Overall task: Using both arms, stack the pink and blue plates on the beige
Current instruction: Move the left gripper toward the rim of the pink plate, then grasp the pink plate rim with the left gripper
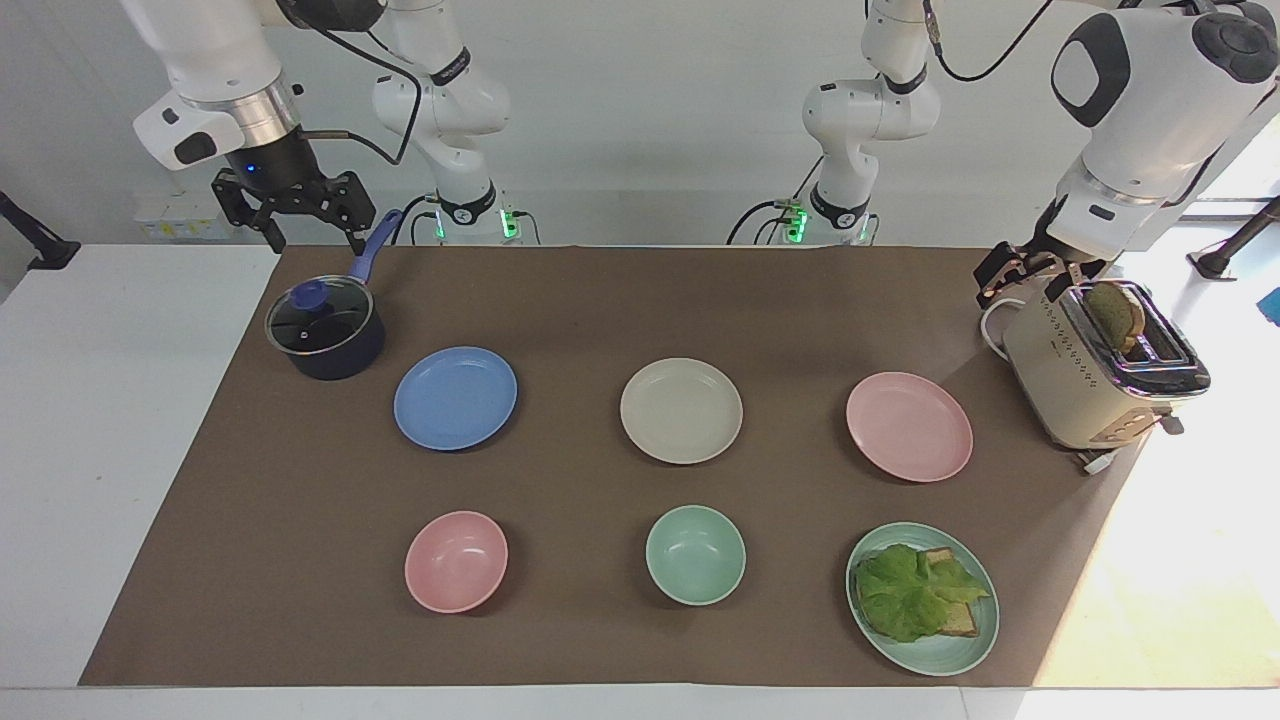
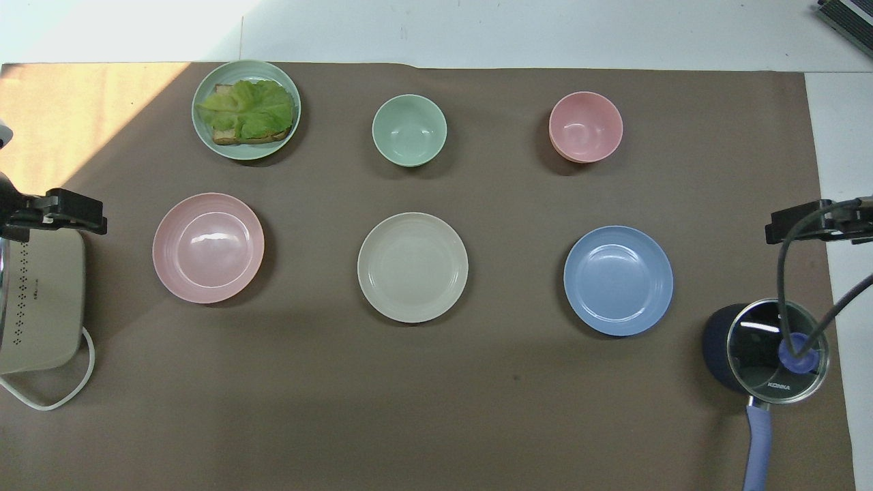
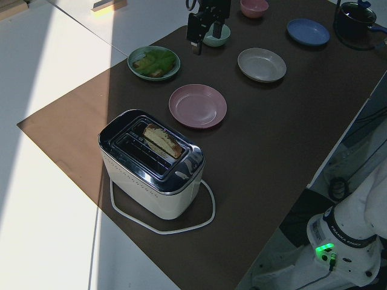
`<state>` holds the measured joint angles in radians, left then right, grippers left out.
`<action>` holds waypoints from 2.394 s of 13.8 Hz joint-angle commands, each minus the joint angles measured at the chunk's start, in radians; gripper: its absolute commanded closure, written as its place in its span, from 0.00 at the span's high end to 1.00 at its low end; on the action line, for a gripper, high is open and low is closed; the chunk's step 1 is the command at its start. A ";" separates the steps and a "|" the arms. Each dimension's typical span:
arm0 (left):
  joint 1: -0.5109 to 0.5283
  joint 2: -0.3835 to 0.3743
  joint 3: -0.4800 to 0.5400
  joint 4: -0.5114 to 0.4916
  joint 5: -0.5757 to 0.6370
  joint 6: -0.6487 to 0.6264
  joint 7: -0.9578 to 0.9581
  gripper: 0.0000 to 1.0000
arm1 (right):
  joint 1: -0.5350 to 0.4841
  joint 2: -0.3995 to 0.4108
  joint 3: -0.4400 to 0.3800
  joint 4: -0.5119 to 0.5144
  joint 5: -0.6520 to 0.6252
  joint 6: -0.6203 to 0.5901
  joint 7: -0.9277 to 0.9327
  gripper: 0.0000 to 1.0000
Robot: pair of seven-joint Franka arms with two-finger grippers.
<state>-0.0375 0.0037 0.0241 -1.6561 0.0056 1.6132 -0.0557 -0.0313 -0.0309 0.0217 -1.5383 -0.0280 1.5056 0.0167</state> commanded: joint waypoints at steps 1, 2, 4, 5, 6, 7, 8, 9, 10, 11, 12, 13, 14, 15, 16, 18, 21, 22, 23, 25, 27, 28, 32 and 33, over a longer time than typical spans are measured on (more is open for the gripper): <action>-0.002 -0.011 0.002 -0.011 -0.007 -0.010 0.007 1.00 | -0.004 -0.015 0.006 -0.017 -0.013 0.005 0.023 1.00; -0.002 -0.011 0.002 -0.011 -0.007 -0.010 0.007 1.00 | -0.006 -0.015 0.006 -0.016 -0.013 0.005 0.022 1.00; -0.001 -0.011 0.002 -0.011 -0.007 -0.010 0.007 1.00 | -0.004 -0.015 0.007 -0.016 -0.013 0.007 0.022 1.00; -0.001 -0.011 0.002 -0.011 -0.007 -0.010 0.007 1.00 | -0.004 -0.015 0.006 -0.016 -0.013 0.005 0.022 1.00; -0.001 -0.011 0.002 -0.011 -0.007 -0.010 0.007 1.00 | -0.004 -0.015 0.006 -0.016 -0.013 0.005 0.022 1.00; -0.001 -0.011 0.002 -0.011 -0.007 -0.010 0.007 1.00 | -0.006 -0.015 0.006 -0.016 -0.013 0.005 0.020 1.00; -0.001 -0.011 0.000 -0.013 -0.007 -0.009 0.007 1.00 | -0.006 -0.015 0.006 -0.016 -0.013 0.005 0.020 1.00; 0.001 -0.013 0.002 -0.013 -0.007 -0.009 0.008 1.00 | -0.006 -0.015 0.006 -0.016 -0.013 0.005 0.022 1.00; 0.002 -0.013 0.002 -0.013 -0.007 -0.010 0.007 1.00 | -0.006 -0.015 0.006 -0.017 -0.013 0.005 0.020 1.00; 0.004 -0.013 0.002 -0.014 -0.007 -0.007 0.007 1.00 | -0.006 -0.015 0.006 -0.017 -0.013 0.005 0.020 1.00; 0.004 -0.013 0.000 -0.019 -0.007 0.002 0.005 1.00 | -0.006 -0.015 0.006 -0.017 -0.013 0.004 0.020 1.00; 0.005 -0.013 0.002 -0.040 -0.007 0.010 0.005 1.00 | -0.004 -0.015 0.006 -0.016 -0.013 0.004 0.020 1.00; 0.008 -0.013 0.000 -0.065 -0.007 0.016 0.005 1.00 | -0.004 -0.015 0.006 -0.017 -0.013 0.005 0.022 1.00; 0.008 -0.011 0.000 -0.098 -0.007 0.057 0.005 1.00 | -0.004 -0.015 0.006 -0.017 -0.012 0.005 0.022 1.00; 0.010 -0.011 0.002 -0.153 -0.007 0.120 0.005 1.00 | -0.006 -0.015 0.006 -0.017 -0.012 0.005 0.020 1.00; 0.022 -0.005 0.002 -0.268 -0.007 0.244 0.016 1.00 | -0.006 -0.014 0.006 -0.016 -0.010 0.005 0.020 1.00; 0.070 0.056 0.002 -0.362 -0.007 0.385 0.049 1.00 | -0.006 -0.015 0.004 -0.017 -0.010 0.005 0.020 1.00; 0.076 0.082 0.002 -0.382 -0.007 0.430 0.057 1.00 | -0.006 -0.015 0.004 -0.017 -0.010 0.005 0.020 1.00; 0.076 0.103 0.002 -0.407 -0.007 0.474 0.059 1.00 | -0.006 -0.015 0.004 -0.017 -0.010 0.005 0.020 1.00; 0.079 0.152 0.002 -0.433 -0.007 0.557 0.060 1.00 | -0.006 -0.015 0.004 -0.017 -0.010 0.005 0.017 1.00; 0.074 0.176 0.000 -0.456 -0.007 0.596 0.053 1.00 | -0.006 -0.015 0.004 -0.017 -0.010 0.005 0.017 1.00; 0.067 0.194 0.000 -0.470 -0.007 0.615 0.045 1.00 | -0.006 -0.015 0.003 -0.017 -0.010 0.005 0.017 1.00; 0.076 0.200 0.000 -0.458 -0.007 0.555 0.057 0.28 | -0.006 -0.015 0.003 -0.017 -0.010 0.005 0.017 1.00; 0.074 0.200 0.002 -0.438 -0.007 0.527 0.059 0.00 | -0.006 -0.015 0.003 -0.017 -0.009 0.005 0.017 1.00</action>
<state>0.0340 0.2182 0.0219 -2.1087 0.0054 2.1883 -0.0115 -0.0315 -0.0309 0.0213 -1.5383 -0.0280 1.5056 0.0167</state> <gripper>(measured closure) 0.225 0.000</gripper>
